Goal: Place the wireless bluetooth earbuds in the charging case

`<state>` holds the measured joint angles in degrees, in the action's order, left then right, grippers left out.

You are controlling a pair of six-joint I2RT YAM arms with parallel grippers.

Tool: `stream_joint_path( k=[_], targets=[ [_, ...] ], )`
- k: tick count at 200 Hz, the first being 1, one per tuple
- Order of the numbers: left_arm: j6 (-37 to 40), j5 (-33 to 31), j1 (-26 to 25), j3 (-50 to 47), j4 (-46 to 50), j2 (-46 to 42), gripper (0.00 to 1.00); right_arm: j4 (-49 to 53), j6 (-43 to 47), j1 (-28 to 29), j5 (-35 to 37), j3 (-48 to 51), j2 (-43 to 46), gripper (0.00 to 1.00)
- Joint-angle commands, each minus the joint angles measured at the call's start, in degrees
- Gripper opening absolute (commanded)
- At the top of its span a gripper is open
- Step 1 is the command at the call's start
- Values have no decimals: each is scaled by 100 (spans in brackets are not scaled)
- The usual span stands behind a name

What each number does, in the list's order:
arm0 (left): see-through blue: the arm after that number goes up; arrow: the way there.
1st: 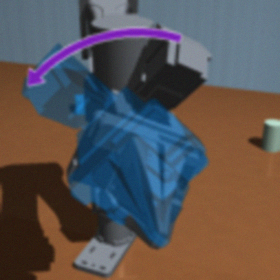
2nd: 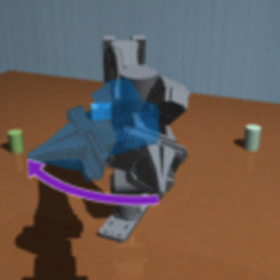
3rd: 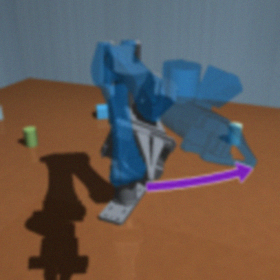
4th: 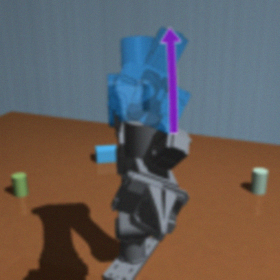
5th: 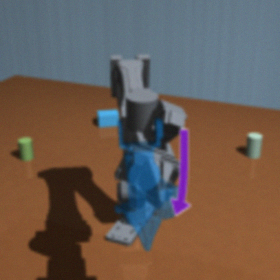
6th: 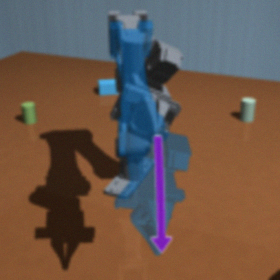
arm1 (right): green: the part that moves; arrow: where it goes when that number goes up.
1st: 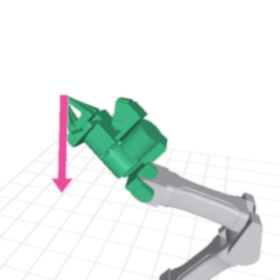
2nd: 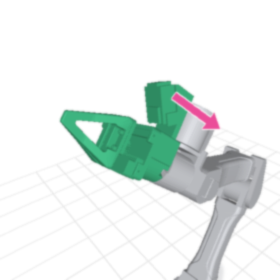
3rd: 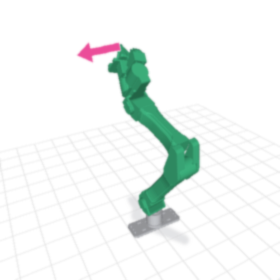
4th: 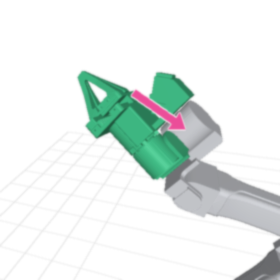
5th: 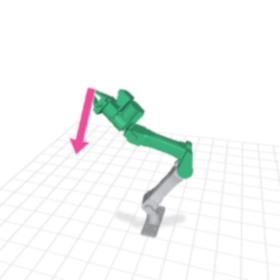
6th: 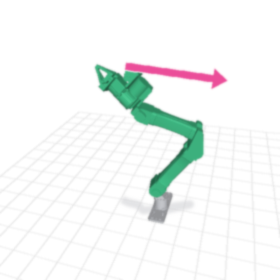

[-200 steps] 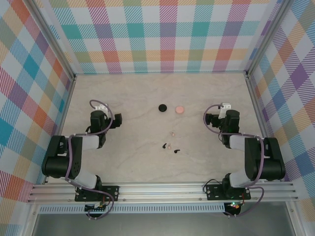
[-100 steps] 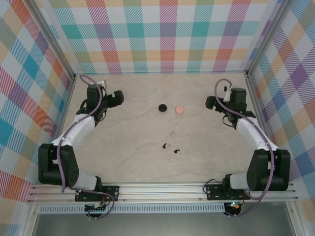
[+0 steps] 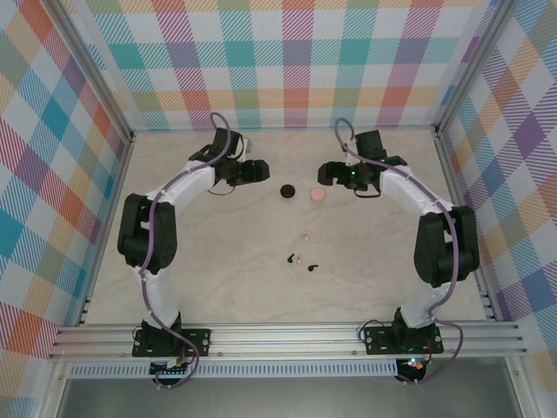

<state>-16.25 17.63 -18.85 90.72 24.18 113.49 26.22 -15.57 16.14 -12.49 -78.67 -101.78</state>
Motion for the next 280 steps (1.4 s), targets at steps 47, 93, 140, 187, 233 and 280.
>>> stream_joint_path(
  k=[47, 93, 140, 187, 233, 280],
  targets=[
    [-277, 626, -75, 2003, 833, 1582, 54, 762, -508, 738, -498, -1368, -1336, 35],
    [-583, 1009, -102, 3060, 1091, 2524, 38, 1466, -929, 911, -503, -2468, -2355, 6],
    [-634, 1139, -158, 3485, 1217, 3011, 29, 1645, -1189, 988, -148, -2688, -2670, 4],
    [-609, 1278, -223, 3812, 1497, 3379, 25, 1753, -1341, 988, -57, -2951, -2972, 3],
    [-365, 1187, -285, 3770, 1921, 3398, 16, 1915, -1378, 988, 5, -3307, -3304, 3],
    [-128, 916, -329, 3292, 2228, 3062, 12, 2095, -1370, 987, 5, -3721, -3640, 3]
  ],
)
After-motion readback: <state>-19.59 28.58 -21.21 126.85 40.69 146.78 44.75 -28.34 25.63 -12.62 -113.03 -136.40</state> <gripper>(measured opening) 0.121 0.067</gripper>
